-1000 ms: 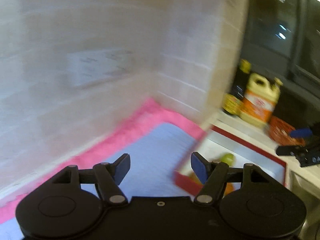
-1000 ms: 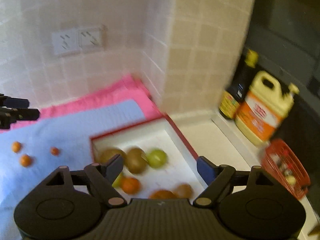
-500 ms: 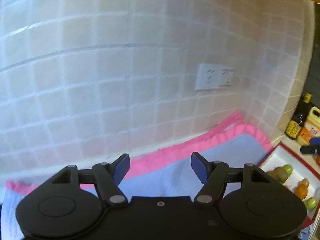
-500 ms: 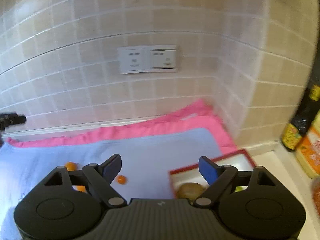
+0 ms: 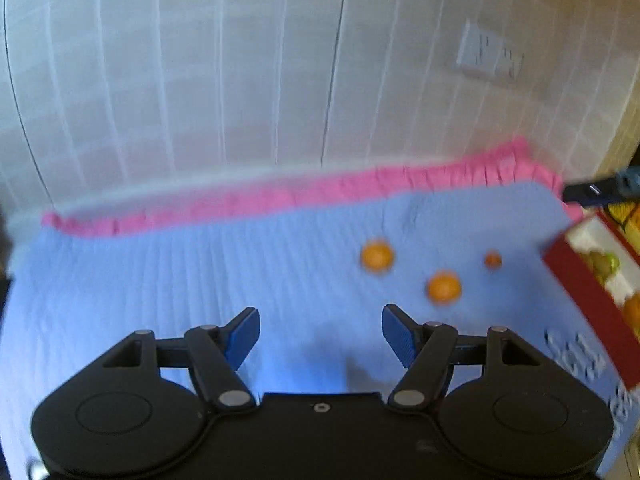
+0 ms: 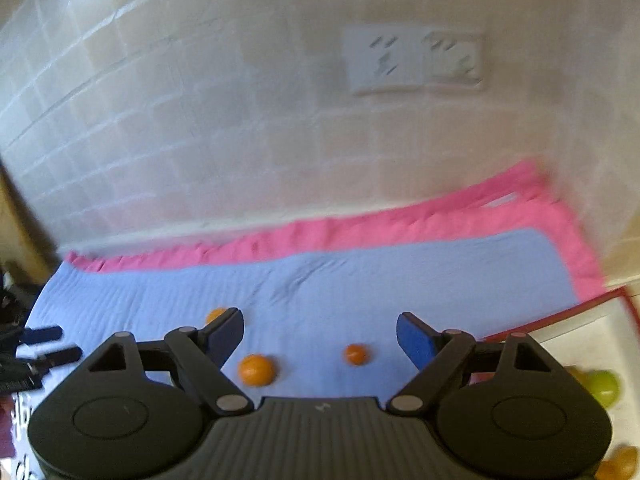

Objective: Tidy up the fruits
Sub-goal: 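Return both grippers to the remaining oranges on the mat, then grasp an orange with the left gripper while the right grasps another orange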

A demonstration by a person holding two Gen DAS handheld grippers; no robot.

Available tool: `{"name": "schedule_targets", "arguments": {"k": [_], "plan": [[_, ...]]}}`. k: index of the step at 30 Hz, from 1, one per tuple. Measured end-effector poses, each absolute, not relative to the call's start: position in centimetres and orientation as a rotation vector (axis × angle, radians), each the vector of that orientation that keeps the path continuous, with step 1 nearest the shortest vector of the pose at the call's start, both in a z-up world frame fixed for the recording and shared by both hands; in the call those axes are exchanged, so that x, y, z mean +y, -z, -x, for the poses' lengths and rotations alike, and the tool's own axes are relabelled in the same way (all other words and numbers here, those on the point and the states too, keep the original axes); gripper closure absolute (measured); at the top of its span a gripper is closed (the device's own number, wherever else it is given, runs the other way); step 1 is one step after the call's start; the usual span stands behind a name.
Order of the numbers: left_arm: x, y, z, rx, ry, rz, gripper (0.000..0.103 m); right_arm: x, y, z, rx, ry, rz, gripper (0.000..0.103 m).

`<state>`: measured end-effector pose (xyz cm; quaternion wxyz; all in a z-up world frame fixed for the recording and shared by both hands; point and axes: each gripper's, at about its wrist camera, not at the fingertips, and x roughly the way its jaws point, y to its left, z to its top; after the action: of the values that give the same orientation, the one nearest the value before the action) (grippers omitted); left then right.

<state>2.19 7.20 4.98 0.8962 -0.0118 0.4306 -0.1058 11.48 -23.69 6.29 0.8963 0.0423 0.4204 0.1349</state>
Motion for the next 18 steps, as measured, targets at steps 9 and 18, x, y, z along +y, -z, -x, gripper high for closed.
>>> {"name": "schedule_targets", "arguments": {"k": [9, 18], "plan": [[6.9, 0.4, 0.1, 1.063, 0.279, 0.046, 0.023, -16.8, 3.1, -14.4, 1.045, -0.408, -0.075, 0.037], [5.8, 2.9, -0.7, 1.130, 0.308, 0.008, 0.023, -15.5, 6.3, -16.3, 1.093, -0.399, -0.057, 0.038]]}}
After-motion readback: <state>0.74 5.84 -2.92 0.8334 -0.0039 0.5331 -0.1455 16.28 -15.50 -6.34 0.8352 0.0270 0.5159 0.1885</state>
